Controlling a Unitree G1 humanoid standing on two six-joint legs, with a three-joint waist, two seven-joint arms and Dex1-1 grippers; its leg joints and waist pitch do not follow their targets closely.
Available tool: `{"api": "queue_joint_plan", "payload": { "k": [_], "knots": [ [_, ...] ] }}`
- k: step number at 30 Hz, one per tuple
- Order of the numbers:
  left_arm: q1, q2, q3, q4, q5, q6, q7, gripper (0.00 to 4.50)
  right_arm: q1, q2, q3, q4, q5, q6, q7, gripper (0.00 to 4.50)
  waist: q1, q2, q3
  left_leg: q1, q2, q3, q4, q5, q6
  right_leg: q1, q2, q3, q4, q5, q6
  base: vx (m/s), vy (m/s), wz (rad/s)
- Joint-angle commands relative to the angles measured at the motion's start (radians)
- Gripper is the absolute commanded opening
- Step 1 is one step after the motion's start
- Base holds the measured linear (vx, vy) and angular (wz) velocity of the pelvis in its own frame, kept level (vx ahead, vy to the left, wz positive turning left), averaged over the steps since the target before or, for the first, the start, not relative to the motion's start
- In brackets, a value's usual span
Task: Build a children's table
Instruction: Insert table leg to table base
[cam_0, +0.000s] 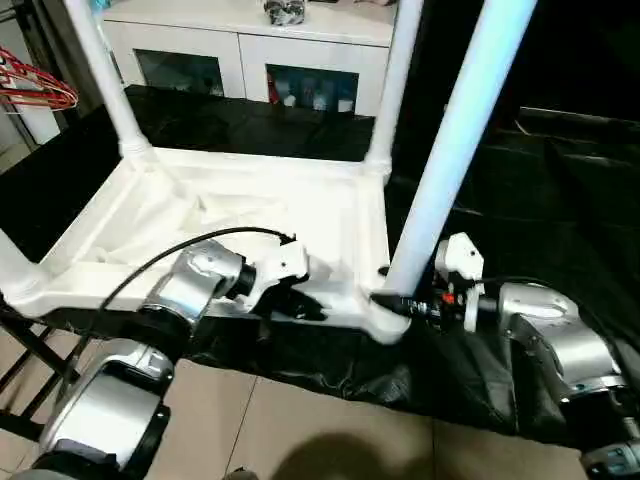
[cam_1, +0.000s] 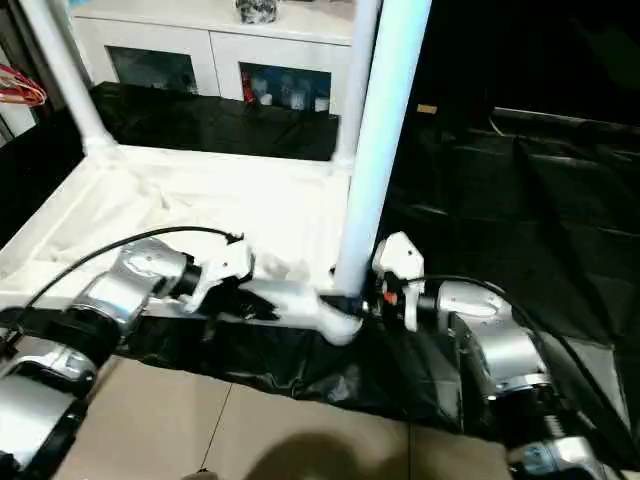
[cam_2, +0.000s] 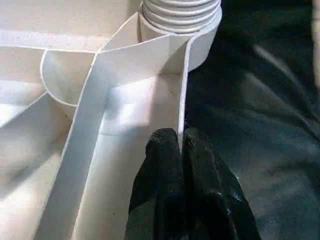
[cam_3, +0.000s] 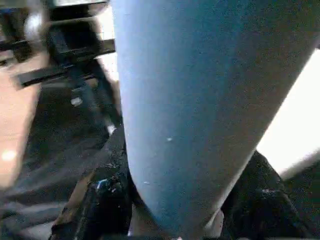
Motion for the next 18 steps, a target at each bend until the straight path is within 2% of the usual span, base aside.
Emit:
{"api": "queue_joint_plan", "payload": {
  "k": [1, 3, 5, 8, 9, 10, 12, 13, 14, 15, 16, 17, 18],
  "knots": [
    [-0.043, -0.020, 0.076, -0.082, -0.044, 0.046, 0.112, 0.00, 0.002, 0.047, 0.035, 0.139, -0.071, 0.045, -0.130, 1.88, 0.002, 0.002, -0.051, -0.001, -0.005, -0.001, -0.075, -0.350, -0.001, 0.044, -0.044, 0.023, -0.094, -0.498, -0.128, 0.000, 0.000, 0.00],
    [-0.041, -0.022, 0.075, -0.090, -0.043, 0.057, 0.122, 0.00, -0.006, 0.054, 0.030, 0.156, -0.079, 0.048, -0.154, 1.88, -0.007, 0.003, -0.053, -0.003, -0.005, -0.002, -0.075, -0.341, -0.003, 0.046, -0.043, 0.022, -0.091, -0.474, -0.137, 0.000, 0.000, 0.00],
    [-0.042, -0.046, 0.081, -0.123, -0.029, 0.112, 0.198, 0.00, -0.052, 0.094, 0.014, 0.243, -0.103, 0.055, -0.267, 1.88, -0.010, 0.008, -0.055, -0.002, -0.004, 0.000, -0.074, -0.334, -0.001, 0.045, -0.043, 0.025, -0.086, -0.430, -0.154, 0.000, 0.000, 0.00],
    [-0.043, -0.089, 0.091, -0.166, 0.001, 0.192, 0.321, 0.00, -0.107, 0.150, -0.008, 0.341, -0.119, 0.069, -0.393, 1.88, -0.015, 0.012, -0.058, -0.003, -0.003, 0.002, -0.071, -0.294, -0.007, 0.048, -0.040, 0.026, -0.075, -0.325, -0.193, 0.000, 0.000, 0.00],
    [-0.026, -0.134, 0.088, -0.226, 0.006, 0.252, 0.371, 0.00, -0.144, 0.196, -0.031, 0.393, -0.109, 0.093, -0.451, 1.88, -0.016, 0.011, -0.059, -0.007, -0.004, 0.002, -0.070, -0.277, -0.005, 0.052, -0.037, 0.026, -0.071, -0.283, -0.204, 0.000, 0.000, 0.00],
    [-0.026, -0.134, 0.088, -0.226, 0.006, 0.252, 0.371, 0.00, -0.144, 0.196, -0.031, 0.393, -0.109, 0.093, -0.451, 1.88, -0.015, 0.014, -0.061, -0.007, -0.001, 0.002, -0.069, -0.264, -0.003, 0.053, -0.040, 0.027, -0.066, -0.249, -0.219, 0.000, 0.000, 0.00],
    [-0.010, -0.159, 0.077, -0.269, 0.005, 0.276, 0.374, 0.00, -0.166, 0.219, -0.031, 0.420, -0.114, 0.096, -0.473, 1.88, -0.016, 0.009, -0.063, -0.011, -0.004, 0.004, -0.066, -0.239, 0.007, 0.057, -0.038, 0.027, -0.060, -0.204, -0.227, 0.000, 0.000, 0.00],
    [-0.004, -0.164, 0.070, -0.279, 0.007, 0.277, 0.375, 0.00, -0.173, 0.226, -0.027, 0.429, -0.118, 0.094, -0.474, 1.88, -0.016, 0.003, -0.062, -0.012, -0.006, 0.007, -0.066, -0.227, 0.016, 0.059, -0.035, 0.026, -0.063, -0.187, -0.225, 0.000, 0.000, 0.00],
    [-0.001, -0.166, 0.064, -0.281, 0.008, 0.273, 0.376, 0.00, -0.179, 0.232, -0.022, 0.435, -0.121, 0.091, -0.473, 1.88, -0.015, 0.002, -0.064, -0.010, -0.006, 0.007, -0.064, -0.218, 0.019, 0.058, -0.035, 0.027, -0.059, -0.170, -0.229, 0.000, 0.000, 0.00],
    [0.002, -0.166, 0.058, -0.284, 0.006, 0.276, 0.381, 0.00, -0.186, 0.237, -0.020, 0.446, -0.124, 0.085, -0.475, 1.88, -0.017, 0.007, -0.063, -0.011, -0.006, 0.007, -0.065, -0.211, 0.025, 0.058, -0.034, 0.027, -0.059, -0.156, -0.232, 0.000, 0.000, 0.00],
    [0.005, -0.164, 0.052, -0.291, 0.007, 0.282, 0.388, 0.00, -0.195, 0.243, -0.017, 0.461, -0.129, 0.078, -0.478, 1.88, -0.018, 0.004, -0.062, -0.010, -0.005, 0.008, -0.064, -0.220, 0.027, 0.058, -0.036, 0.028, -0.058, -0.159, -0.236, 0.000, 0.000, 0.00],
    [0.007, -0.160, 0.047, -0.295, 0.009, 0.284, 0.391, 0.00, -0.200, 0.247, -0.015, 0.468, -0.131, 0.072, -0.474, 1.88, -0.018, 0.005, -0.061, -0.010, -0.005, 0.008, -0.065, -0.228, 0.027, 0.058, -0.037, 0.027, -0.061, -0.174, -0.236, 0.000, 0.000, 0.00],
    [0.009, -0.155, 0.046, -0.297, 0.008, 0.286, 0.392, 0.00, -0.204, 0.250, -0.009, 0.469, -0.135, 0.067, -0.469, 1.88, -0.019, 0.003, -0.058, -0.009, -0.006, 0.009, -0.066, -0.247, 0.027, 0.057, -0.037, 0.028, -0.065, -0.214, -0.227, 0.000, 0.000, 0.00]
  ]
}}
